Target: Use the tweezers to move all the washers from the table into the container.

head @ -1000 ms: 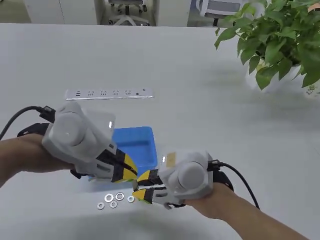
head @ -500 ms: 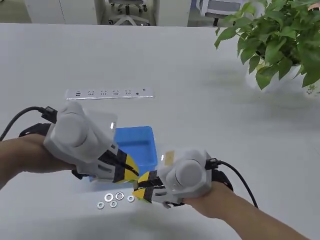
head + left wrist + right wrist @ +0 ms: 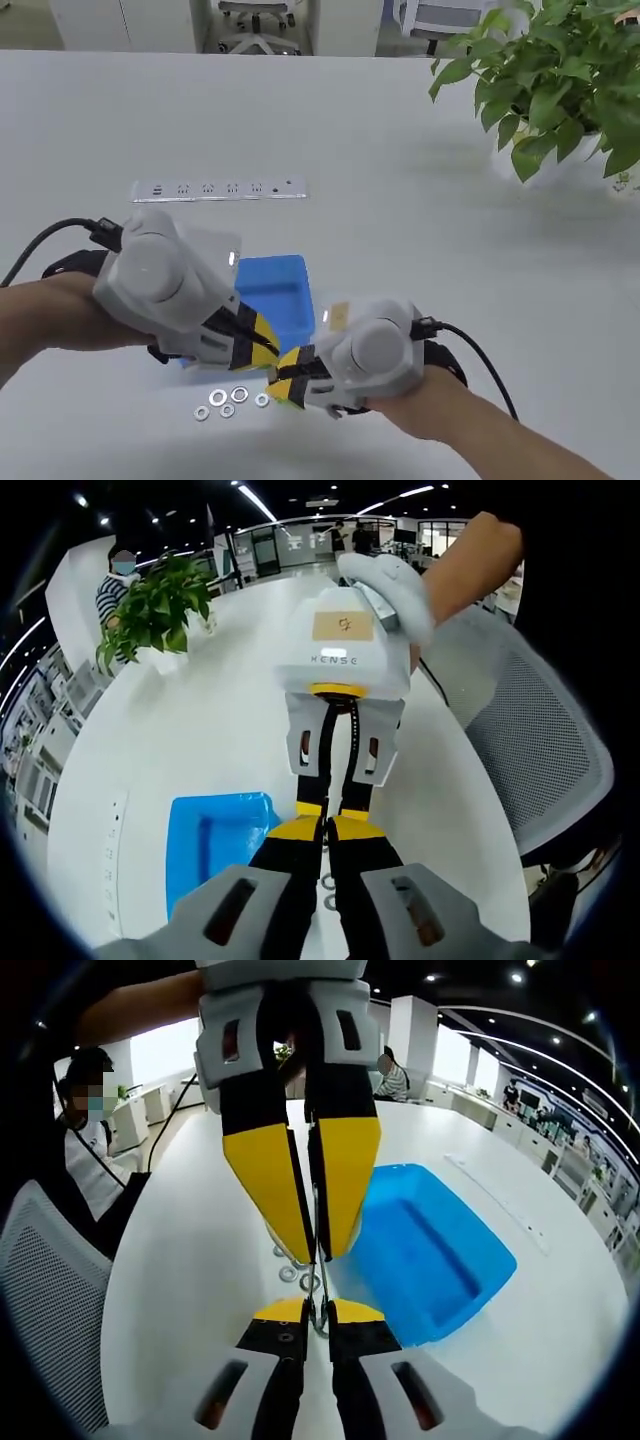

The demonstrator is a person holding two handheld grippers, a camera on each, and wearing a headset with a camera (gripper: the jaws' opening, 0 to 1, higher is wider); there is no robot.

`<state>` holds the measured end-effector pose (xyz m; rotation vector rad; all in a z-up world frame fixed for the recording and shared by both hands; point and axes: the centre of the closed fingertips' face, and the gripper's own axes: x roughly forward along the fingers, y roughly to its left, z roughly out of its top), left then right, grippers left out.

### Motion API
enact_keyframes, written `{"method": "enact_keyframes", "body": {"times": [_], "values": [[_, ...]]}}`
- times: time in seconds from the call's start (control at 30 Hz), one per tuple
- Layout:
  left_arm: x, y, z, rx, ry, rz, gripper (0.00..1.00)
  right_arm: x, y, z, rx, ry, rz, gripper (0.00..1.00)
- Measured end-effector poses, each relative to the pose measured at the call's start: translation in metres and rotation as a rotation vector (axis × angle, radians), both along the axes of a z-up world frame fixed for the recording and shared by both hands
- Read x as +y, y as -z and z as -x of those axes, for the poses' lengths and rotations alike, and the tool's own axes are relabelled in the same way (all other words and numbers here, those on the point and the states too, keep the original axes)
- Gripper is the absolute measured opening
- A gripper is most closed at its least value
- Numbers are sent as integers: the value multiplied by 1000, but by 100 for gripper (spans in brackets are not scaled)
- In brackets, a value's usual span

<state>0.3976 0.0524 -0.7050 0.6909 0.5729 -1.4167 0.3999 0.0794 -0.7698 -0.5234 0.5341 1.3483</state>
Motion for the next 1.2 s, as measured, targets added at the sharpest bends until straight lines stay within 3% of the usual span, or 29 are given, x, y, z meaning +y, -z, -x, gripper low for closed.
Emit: {"method": "enact_keyframes", "body": {"times": [0.23, 0.4, 0.63, 0.8, 0.87, 1.2], "values": [[3, -7, 2, 4, -10, 11, 8, 1, -7, 3, 0, 2, -26, 8], [9, -10, 3, -1, -24, 10, 14, 1, -12, 2, -7, 1, -32, 8], [21, -17, 0, 12, -95, 36, 25, 0, -20, 5, -14, -22, -28, 8], [30, -21, 1, 31, -153, 71, 35, 1, -29, 5, -26, -33, -33, 8], [33, -24, -1, 21, -180, 95, 39, 1, -33, 4, -34, -36, -34, 8], [53, -34, -3, 47, -327, 203, 51, 3, -53, -4, -58, -40, -58, 8]]}}
